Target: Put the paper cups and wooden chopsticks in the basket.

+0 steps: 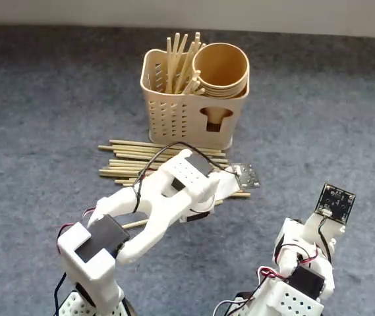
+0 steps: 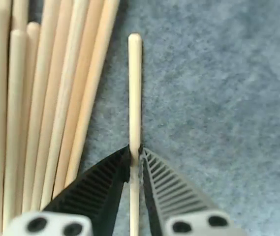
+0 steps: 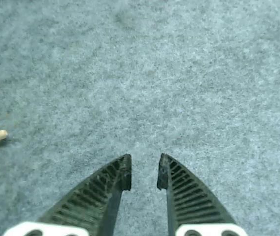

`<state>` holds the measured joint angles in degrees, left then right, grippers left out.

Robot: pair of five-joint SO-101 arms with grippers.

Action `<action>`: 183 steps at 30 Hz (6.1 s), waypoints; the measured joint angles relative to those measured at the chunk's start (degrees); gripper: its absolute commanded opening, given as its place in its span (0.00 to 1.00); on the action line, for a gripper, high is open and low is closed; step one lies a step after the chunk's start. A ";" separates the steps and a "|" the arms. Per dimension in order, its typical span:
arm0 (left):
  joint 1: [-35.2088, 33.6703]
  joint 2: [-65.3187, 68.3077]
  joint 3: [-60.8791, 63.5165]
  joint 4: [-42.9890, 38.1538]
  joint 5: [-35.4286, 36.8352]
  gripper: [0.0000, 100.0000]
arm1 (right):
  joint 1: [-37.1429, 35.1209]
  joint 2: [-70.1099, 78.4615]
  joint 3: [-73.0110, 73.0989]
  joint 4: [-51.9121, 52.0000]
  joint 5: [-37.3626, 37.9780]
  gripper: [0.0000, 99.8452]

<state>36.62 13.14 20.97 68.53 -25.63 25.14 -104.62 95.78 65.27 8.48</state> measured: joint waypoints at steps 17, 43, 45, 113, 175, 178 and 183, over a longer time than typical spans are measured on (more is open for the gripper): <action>1.05 -23.21 10.20 2.64 0.35 0.02 | 0.00 0.00 0.00 0.00 0.00 0.11; -12.92 -65.58 14.51 -7.47 18.99 0.02 | 0.00 0.00 0.00 0.00 0.00 0.11; -14.15 -67.78 14.51 -9.67 19.52 0.02 | 0.00 0.00 0.00 0.00 0.00 0.11; -24.70 -48.26 6.59 -41.49 19.69 0.14 | 0.00 0.00 0.00 0.00 0.00 0.11; -54.68 -117.19 75.08 -18.73 19.69 0.14 | -16.35 5.19 -29.63 7.82 15.56 0.11; -54.68 -117.19 75.08 -18.73 19.69 0.14 | -23.65 12.84 -32.70 8.88 16.00 0.11; -54.68 -117.19 75.08 -18.46 19.69 0.14 | -33.76 26.81 -38.59 9.05 16.09 0.10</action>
<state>-18.07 -104.04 96.04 50.07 -5.93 -8.62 -77.80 57.19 74.33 24.57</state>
